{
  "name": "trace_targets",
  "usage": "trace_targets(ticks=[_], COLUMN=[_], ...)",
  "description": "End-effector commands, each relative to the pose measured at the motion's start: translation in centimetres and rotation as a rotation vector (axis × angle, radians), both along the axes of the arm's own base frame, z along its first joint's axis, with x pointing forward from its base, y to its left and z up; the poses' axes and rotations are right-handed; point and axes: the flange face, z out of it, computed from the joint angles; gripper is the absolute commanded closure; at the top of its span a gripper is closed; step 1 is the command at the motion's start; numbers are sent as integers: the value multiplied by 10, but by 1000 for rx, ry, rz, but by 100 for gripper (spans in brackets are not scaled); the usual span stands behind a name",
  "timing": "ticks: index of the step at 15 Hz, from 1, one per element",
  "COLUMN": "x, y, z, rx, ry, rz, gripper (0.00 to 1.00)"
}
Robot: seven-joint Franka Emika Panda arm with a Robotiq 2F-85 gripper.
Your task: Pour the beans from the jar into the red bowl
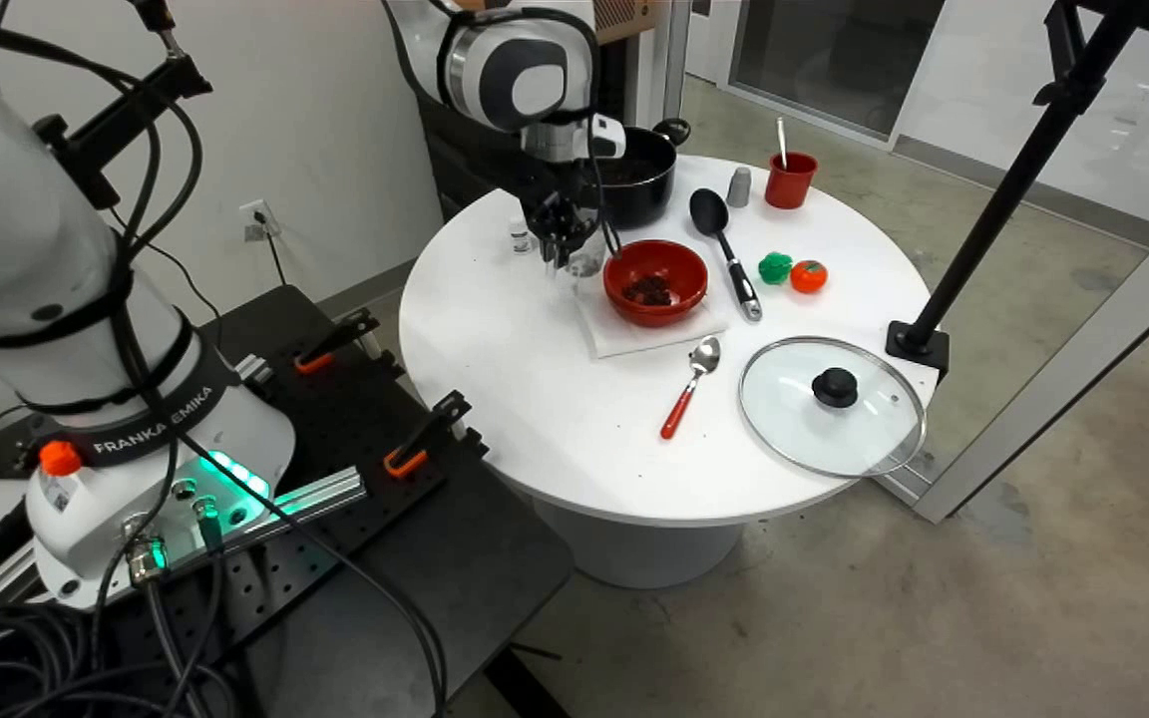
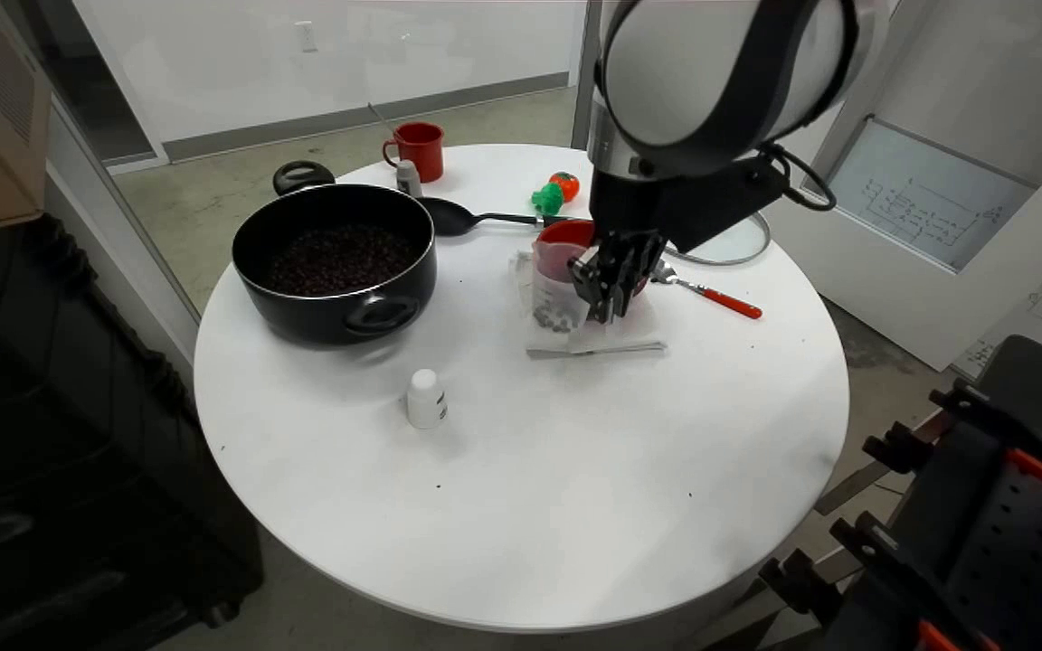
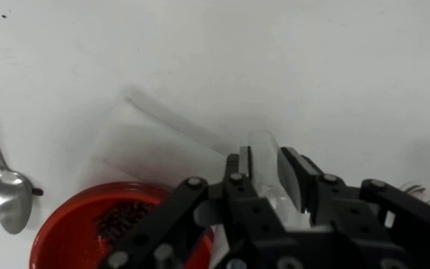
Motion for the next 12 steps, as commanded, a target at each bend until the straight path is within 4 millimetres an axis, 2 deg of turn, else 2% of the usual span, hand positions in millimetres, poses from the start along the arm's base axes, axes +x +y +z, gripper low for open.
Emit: trace_targets(ticks=[1,3,6,10,12], x=[19,26,36,53,63], y=[-4,-4,-11,-46,-73], z=[35,45,50,53,52], rx=[55,111,206,287,334], ry=[48,112,240,345,379], rz=[-50,-47,-64,-192,-265], gripper=[94,94,94,94,94])
